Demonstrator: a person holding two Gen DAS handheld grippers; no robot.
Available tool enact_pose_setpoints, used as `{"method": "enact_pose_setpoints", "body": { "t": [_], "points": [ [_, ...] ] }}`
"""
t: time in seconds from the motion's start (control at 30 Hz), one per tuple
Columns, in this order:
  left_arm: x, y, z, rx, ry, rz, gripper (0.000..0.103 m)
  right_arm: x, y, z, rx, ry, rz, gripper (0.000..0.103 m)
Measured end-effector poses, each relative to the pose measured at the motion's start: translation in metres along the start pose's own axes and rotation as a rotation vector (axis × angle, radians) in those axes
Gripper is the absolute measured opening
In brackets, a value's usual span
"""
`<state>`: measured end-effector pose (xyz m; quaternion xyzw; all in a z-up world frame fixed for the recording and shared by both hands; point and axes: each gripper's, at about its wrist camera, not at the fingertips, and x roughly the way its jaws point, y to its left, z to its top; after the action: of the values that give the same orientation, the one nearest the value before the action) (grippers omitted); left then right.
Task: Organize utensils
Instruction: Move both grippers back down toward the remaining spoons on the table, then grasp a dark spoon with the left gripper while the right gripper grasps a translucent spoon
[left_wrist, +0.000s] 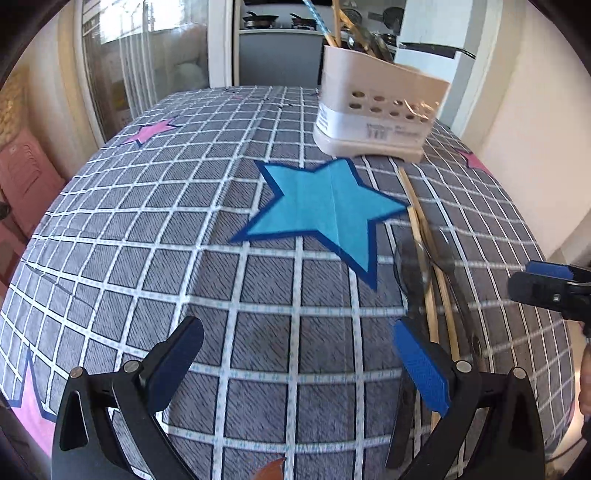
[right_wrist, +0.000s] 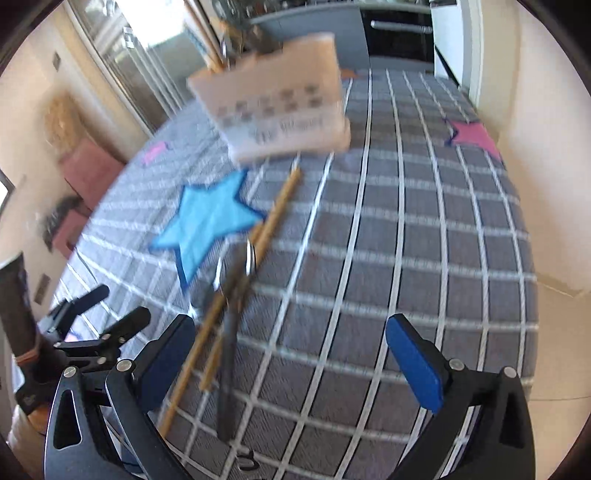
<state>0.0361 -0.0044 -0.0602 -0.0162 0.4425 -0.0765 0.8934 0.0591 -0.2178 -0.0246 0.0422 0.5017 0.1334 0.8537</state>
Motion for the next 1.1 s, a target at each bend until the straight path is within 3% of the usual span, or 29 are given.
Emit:
{"method": "enact_pose_setpoints", "body": {
  "t": [0.27,0.7,1.1],
  "points": [
    [0.000,-0.009,-0.007,0.048,0.036,-0.061,0.103,0.016,0.011,-0.003,-0.053,0.067,-0.044,0.103],
    [0.008,-0.019,-0.012,0.102,0.079,-0.050,0.103,0.037,0.026,0.005,-0.110,0.110,-0.120,0.103],
    [0.014,-0.021,-0.009,0.098,0.079,-0.043,0.103,0.041,0.013,0.005,-0.091,0.115,-0.154,0.103]
  ]
}}
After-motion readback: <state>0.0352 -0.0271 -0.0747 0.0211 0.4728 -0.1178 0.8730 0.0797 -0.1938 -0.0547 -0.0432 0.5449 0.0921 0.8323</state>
